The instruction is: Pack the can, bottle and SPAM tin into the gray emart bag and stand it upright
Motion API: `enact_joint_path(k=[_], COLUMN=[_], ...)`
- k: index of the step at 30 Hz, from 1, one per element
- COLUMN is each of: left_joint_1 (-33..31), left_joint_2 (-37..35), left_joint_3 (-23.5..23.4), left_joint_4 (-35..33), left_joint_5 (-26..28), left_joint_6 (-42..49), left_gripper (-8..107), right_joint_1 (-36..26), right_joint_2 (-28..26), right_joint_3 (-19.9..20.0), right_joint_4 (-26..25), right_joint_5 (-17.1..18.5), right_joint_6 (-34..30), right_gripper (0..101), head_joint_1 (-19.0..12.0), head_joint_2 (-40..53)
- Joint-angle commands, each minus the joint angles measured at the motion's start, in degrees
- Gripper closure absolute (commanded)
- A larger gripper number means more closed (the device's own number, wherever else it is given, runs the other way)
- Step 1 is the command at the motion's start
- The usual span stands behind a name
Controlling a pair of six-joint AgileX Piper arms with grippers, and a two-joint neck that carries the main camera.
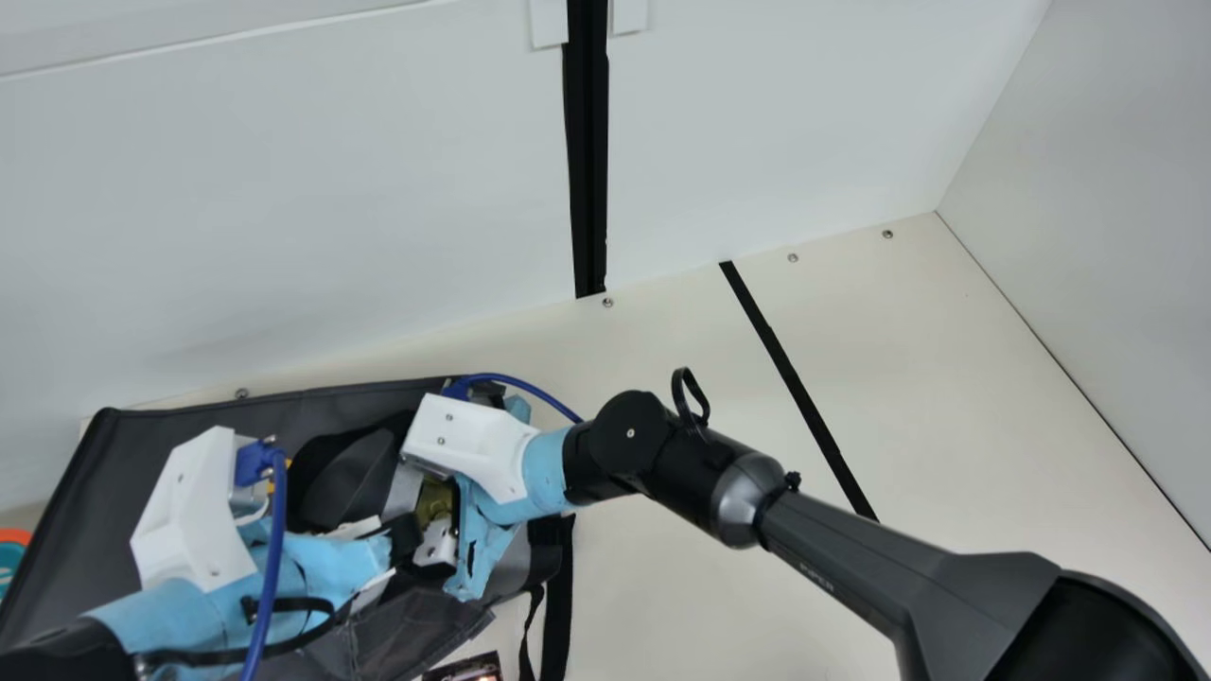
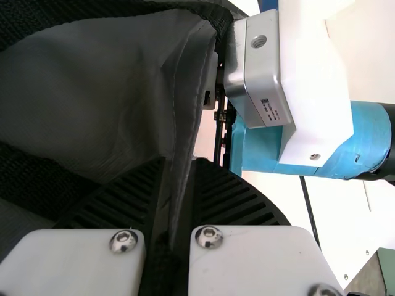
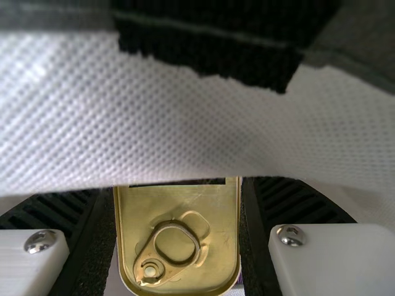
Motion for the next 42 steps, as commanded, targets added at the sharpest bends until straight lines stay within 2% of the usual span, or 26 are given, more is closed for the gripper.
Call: enact_joint_path(k=[1,18,42], left_joint_1=[0.00,0.00,0.00], left_joint_2=[0.00,0.00,0.00], left_joint_3=[0.00,0.00,0.00], left_joint_4=[0.00,0.00,0.00], left_joint_5=[0.00,0.00,0.00], left_joint_6=[0.00,0.00,0.00], left_gripper=[107,107,107], right_joint_1=[-0.03,-1.04,-6.66], right_joint_2=[0.07,-0.72,-7.68], right_joint_3=[-0.04,0.29,6.44], right_joint_4=[-0.30,-0.52,0.10], right_joint_5=[-0.24,0.62,6.38], right_joint_6=[0.24,1.02,-1.81], right_gripper=[61,6,6], head_joint_1=[-1.30,-1.30,-1.30], head_joint_2=[-0.05,-0.05,-0.05])
